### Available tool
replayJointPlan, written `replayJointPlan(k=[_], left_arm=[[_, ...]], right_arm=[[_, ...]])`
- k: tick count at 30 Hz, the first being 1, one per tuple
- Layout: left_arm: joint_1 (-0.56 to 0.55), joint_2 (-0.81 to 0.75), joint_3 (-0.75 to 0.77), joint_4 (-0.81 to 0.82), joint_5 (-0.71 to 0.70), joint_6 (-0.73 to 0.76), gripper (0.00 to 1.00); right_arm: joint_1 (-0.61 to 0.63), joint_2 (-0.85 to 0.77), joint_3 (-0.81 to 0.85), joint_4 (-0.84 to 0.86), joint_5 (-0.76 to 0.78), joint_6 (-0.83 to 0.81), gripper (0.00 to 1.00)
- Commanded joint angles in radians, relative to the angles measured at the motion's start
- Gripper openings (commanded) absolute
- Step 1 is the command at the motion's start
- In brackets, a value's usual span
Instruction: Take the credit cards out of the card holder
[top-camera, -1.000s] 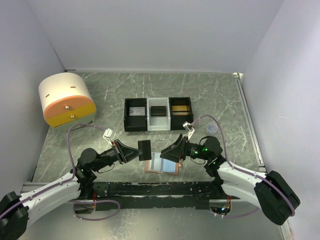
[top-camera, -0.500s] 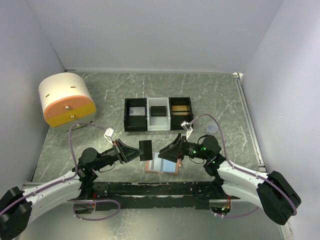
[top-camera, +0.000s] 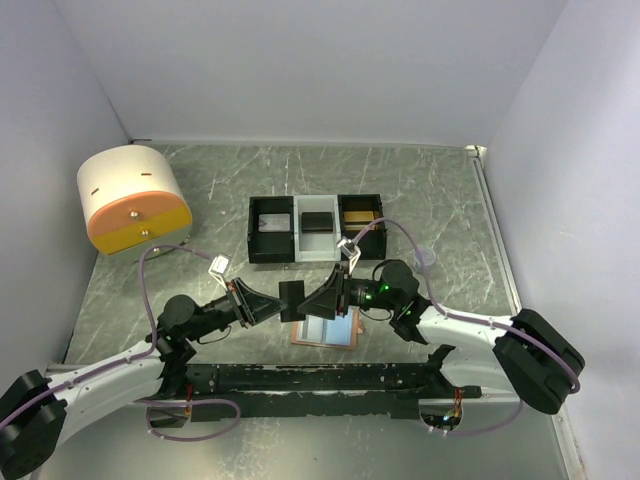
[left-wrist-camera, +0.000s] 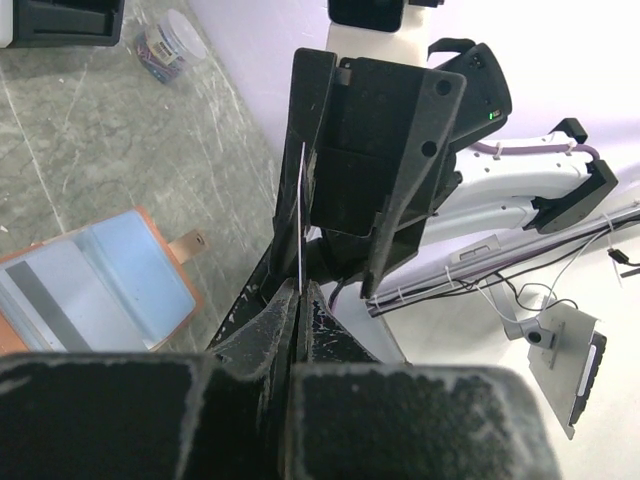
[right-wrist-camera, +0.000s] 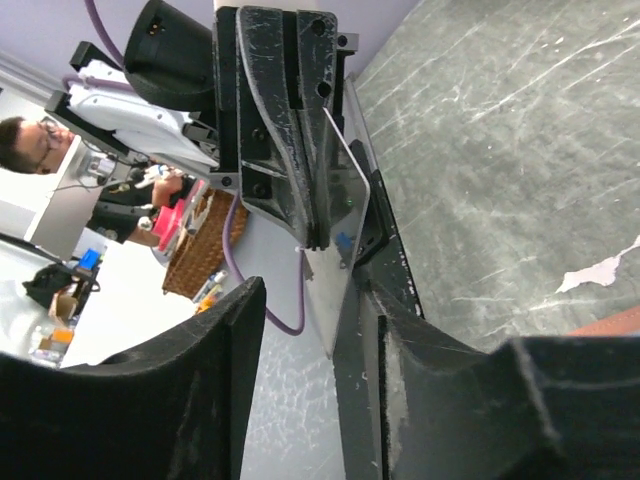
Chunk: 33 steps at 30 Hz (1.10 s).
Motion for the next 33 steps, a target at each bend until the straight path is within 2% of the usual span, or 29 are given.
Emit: replayJointPlan(k=[1,5,10,14,27,33], left_arm=[[0.006,-0.005,-0.042,0.072,0.023,-0.008,0.07],[0.006,-0.017,-0.043,0.054,0.025,-0.005,0.07],[0.006,-0.016,-0.057,0.092,0.037,-0.022,0.07],[0.006,-0.007,-0.073,0.125,0.038,-0.042,0.07],[0.006,0.028,-0.068,0.132,0.060,-0.041,0.07],[0.006,0.032,-0.063,0.125,0.066,-0.038,0.07]], right_arm=[[0.007,0.009,0.011,0.040,0.013,-0.013,0.39],[0.008,0.009,0.003,0.067,0.010,0.000,0.28],[0.008,0.035,0.000,0.120,0.005,0.036,0.26],[0.007,0.041,0.006,0.102,0.014,0.027,0.20],[0.010,0.076,0.004,0.172,0.018,0.059,0.20],[0.008,0.085,0.012,0.162,0.018,0.055,0.11]])
